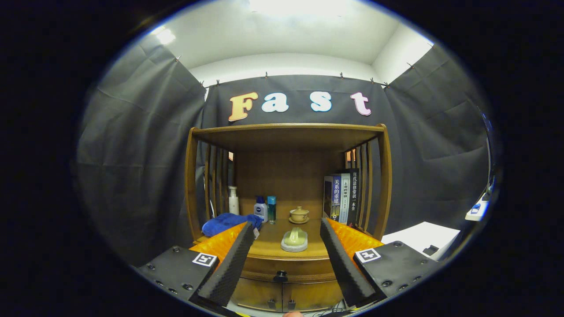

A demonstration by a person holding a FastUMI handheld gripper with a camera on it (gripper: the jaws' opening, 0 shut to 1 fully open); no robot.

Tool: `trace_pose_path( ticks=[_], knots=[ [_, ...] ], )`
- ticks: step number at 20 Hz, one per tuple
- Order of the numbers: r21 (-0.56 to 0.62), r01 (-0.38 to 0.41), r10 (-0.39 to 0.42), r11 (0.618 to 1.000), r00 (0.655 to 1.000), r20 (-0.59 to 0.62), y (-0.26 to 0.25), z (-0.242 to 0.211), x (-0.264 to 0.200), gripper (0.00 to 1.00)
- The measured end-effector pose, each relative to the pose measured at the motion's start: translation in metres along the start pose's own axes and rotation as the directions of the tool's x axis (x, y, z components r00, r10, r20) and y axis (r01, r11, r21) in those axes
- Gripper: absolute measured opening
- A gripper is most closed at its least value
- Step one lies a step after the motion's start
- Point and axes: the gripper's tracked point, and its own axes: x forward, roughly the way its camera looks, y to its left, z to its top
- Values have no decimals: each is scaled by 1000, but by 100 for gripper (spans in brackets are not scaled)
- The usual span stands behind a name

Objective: Pull open the drawer, take out the items inside it, and place them on the countertop above the cabinet.

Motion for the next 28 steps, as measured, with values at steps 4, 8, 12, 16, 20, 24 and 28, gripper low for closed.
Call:
trace_pose_path(
  ticks=[4,8,12,16,20,24,28],
  knots=[
    [15,-11,11,1000,1000,-4,5,-2,2,98],
    [34,-14,15,999,1000,-7,6,-3,5,98],
    [44,-12,13,999,1000,-7,6,-2,4,98],
    [47,-12,12,999,1000,-5,6,-2,5,98],
    [50,-15,15,999,1000,-5,8,-2,5,98],
    [55,-16,16,998,1000,-7,9,-2,4,98],
    [59,-20,20,998,1000,-10,11,-4,6,98]
  ],
)
